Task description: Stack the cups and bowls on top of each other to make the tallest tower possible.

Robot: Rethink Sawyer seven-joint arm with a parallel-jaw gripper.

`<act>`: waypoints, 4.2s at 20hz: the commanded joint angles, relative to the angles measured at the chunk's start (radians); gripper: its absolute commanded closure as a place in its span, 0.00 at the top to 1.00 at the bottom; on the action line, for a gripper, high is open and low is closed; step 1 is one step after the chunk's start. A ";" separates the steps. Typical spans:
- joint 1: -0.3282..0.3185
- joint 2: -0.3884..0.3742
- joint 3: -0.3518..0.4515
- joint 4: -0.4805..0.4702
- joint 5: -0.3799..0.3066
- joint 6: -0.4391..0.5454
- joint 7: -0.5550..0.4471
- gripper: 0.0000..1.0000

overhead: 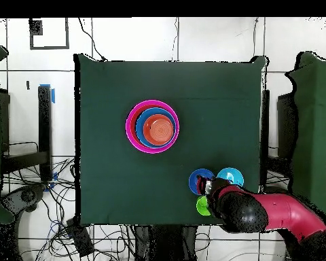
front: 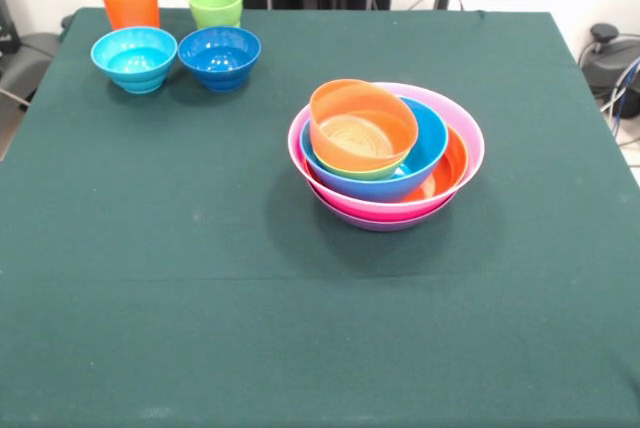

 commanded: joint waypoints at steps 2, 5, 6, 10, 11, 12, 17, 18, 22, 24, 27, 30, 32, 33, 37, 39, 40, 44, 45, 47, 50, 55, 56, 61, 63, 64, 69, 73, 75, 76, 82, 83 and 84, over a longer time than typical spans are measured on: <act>0.076 -0.077 -0.046 -0.031 -0.030 0.126 -0.044 1.00; 0.062 -0.013 0.017 -0.065 0.009 0.111 -0.080 1.00; 0.069 -0.006 0.021 -0.075 0.013 0.114 -0.082 1.00; 0.061 0.084 0.036 -0.110 0.022 0.092 -0.097 1.00; 0.054 0.109 0.041 -0.117 0.024 0.089 -0.106 1.00; 0.052 0.118 0.040 -0.120 0.020 0.090 -0.110 1.00; 0.097 0.100 0.002 -0.147 -0.087 -0.028 -0.068 1.00; 0.102 0.118 -0.002 -0.154 -0.101 -0.050 -0.063 1.00; 0.128 0.157 -0.013 -0.180 -0.144 -0.111 -0.043 1.00; 0.145 0.141 -0.009 -0.196 -0.189 -0.121 -0.068 1.00; 0.167 0.115 0.000 -0.227 -0.242 -0.083 -0.129 1.00; 0.183 0.107 0.006 -0.252 -0.273 -0.067 -0.153 1.00; 0.194 0.105 0.006 -0.260 -0.289 -0.077 -0.142 1.00; 0.189 0.117 0.017 -0.265 -0.283 -0.084 -0.138 1.00; 0.092 0.262 0.129 -0.251 -0.213 -0.109 -0.164 1.00; 0.082 0.266 0.148 -0.245 -0.189 -0.087 -0.155 1.00; 0.076 0.269 0.158 -0.241 -0.175 -0.074 -0.149 1.00; 0.066 0.267 0.175 -0.229 -0.154 -0.050 -0.132 1.00; 0.063 0.265 0.173 -0.224 -0.148 -0.043 -0.124 1.00; 0.064 0.245 0.164 -0.210 -0.131 -0.027 -0.095 1.00; 0.084 0.188 0.125 -0.202 -0.112 0.035 -0.074 1.00; 0.105 0.094 0.070 -0.172 -0.037 0.156 -0.048 1.00; 0.094 0.076 0.069 -0.157 -0.016 0.187 -0.057 1.00; 0.048 -0.020 0.066 -0.085 0.029 0.286 -0.114 1.00; 0.027 -0.042 0.076 -0.056 0.028 0.288 -0.126 1.00; 0.019 -0.045 0.081 -0.048 0.026 0.289 -0.132 1.00; -0.015 -0.047 0.110 -0.019 0.015 0.274 -0.144 1.00; -0.057 0.010 0.154 -0.005 0.025 0.236 -0.164 1.00; -0.087 0.068 0.187 0.004 0.038 0.203 -0.173 1.00; -0.099 0.096 0.203 0.007 0.038 0.189 -0.181 1.00; -0.135 0.144 0.272 0.020 0.004 0.127 -0.178 1.00; -0.138 0.139 0.282 0.023 -0.011 0.108 -0.172 1.00; -0.140 0.134 0.292 0.026 -0.026 0.090 -0.167 1.00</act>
